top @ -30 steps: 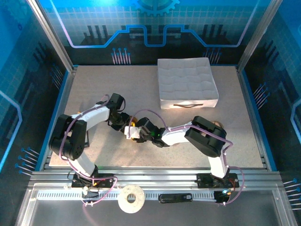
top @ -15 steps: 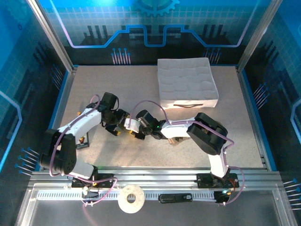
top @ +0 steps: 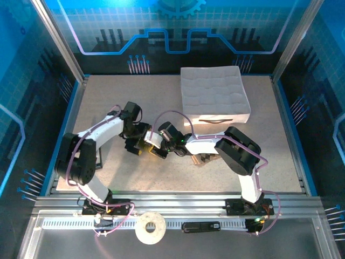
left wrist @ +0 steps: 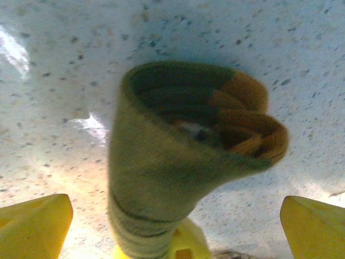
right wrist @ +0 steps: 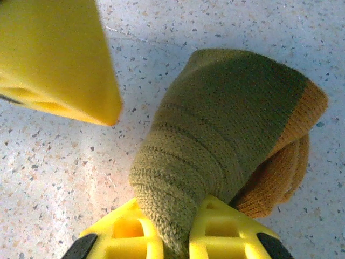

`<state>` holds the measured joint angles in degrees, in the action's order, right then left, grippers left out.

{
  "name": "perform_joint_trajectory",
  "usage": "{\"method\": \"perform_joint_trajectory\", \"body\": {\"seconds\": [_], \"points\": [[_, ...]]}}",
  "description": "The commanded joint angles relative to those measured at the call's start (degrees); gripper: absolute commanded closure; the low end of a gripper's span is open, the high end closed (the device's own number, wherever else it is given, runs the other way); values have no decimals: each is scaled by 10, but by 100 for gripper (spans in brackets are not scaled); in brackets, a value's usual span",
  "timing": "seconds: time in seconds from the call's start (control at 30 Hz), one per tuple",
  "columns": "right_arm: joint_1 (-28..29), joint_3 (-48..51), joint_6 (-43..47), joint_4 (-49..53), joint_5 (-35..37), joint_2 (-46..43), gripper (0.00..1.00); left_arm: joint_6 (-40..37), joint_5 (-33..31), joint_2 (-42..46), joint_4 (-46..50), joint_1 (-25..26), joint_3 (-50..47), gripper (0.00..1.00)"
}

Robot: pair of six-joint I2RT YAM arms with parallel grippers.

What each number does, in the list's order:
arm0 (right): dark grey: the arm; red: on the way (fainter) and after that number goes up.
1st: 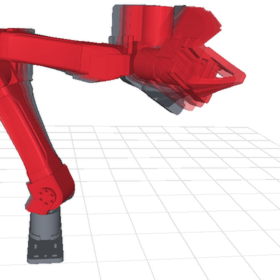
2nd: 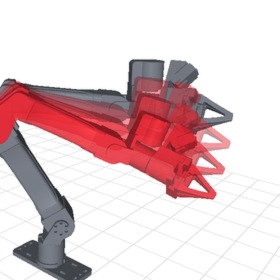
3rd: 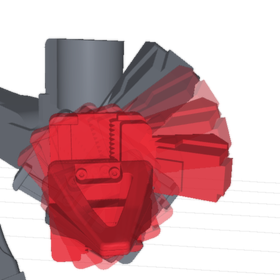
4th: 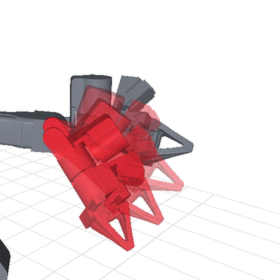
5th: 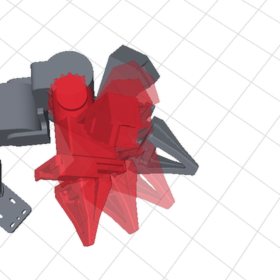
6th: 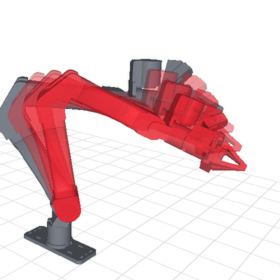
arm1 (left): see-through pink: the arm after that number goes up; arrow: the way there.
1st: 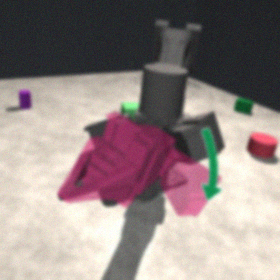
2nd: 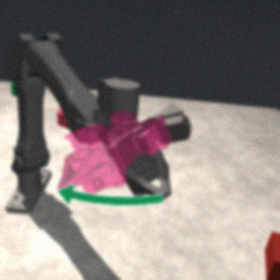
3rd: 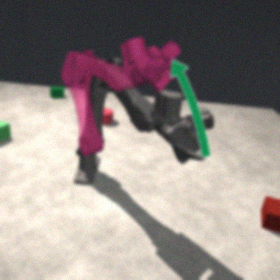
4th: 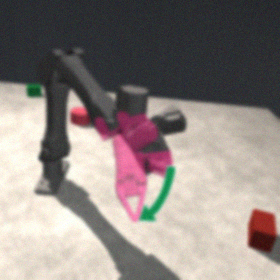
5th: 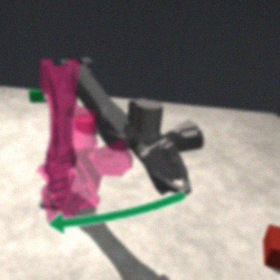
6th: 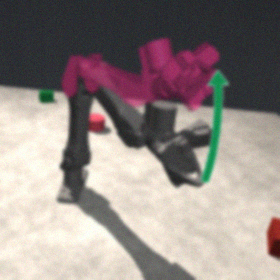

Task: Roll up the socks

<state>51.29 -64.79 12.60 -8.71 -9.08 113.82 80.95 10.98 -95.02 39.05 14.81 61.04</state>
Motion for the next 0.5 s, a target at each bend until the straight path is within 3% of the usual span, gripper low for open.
{"method": "perform_joint_trajectory", "body": {"seconds": [0.0,0.13,0.33,0.4,0.47], "points": [[0,9,-12,88,-2,31,100,-10,-6,-44,40,12,38,0],[-1,10,-11,89,3,30,100,-41,-22,-93,108,25,76,1],[-1,10,-10,89,9,29,100,-60,-15,-136,112,32,83,3],[-1,10,-11,91,13,30,100,-60,-2,-138,99,34,74,15],[-3,9,-12,92,16,30,100,-58,2,-130,92,40,61,36]]}}
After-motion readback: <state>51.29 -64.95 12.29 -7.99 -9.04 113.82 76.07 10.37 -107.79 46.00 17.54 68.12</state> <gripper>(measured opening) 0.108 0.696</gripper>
